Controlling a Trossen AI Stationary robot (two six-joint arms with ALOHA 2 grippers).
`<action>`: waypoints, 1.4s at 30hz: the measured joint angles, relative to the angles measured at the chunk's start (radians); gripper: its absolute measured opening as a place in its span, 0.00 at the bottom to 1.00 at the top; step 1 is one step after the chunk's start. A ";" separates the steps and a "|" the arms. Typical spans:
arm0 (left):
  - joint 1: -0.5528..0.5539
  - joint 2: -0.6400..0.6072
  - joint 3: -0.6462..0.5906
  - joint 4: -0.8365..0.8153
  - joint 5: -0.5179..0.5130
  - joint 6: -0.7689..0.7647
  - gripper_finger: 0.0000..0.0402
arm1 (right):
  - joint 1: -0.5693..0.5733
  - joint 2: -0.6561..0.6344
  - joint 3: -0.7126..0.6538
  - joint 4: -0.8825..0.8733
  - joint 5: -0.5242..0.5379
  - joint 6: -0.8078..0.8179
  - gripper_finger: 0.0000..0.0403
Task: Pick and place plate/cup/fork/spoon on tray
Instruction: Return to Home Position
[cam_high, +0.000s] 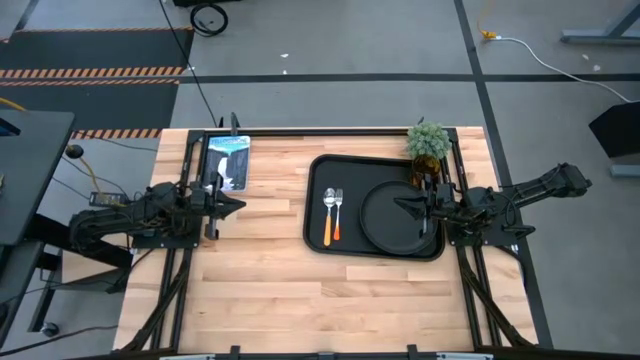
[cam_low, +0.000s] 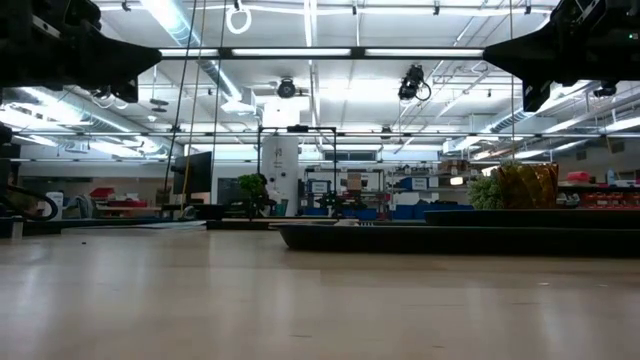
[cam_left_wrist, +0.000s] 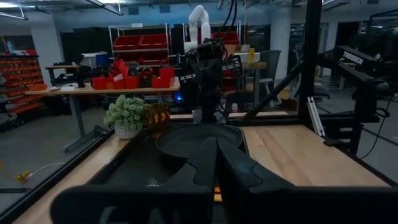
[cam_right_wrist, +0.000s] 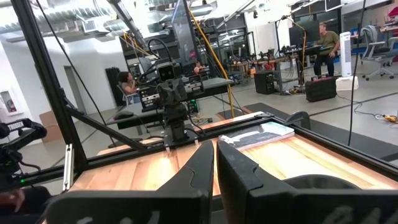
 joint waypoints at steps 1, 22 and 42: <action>0.000 0.000 0.000 0.000 0.000 0.000 0.05 | 0.000 0.000 0.000 0.000 0.000 0.000 0.07; 0.000 0.000 0.000 0.000 0.000 0.000 0.06 | 0.000 0.000 0.000 0.000 0.000 0.000 0.07; 0.000 0.000 0.000 0.000 0.000 0.000 0.06 | 0.000 0.000 0.000 0.000 0.000 0.000 0.07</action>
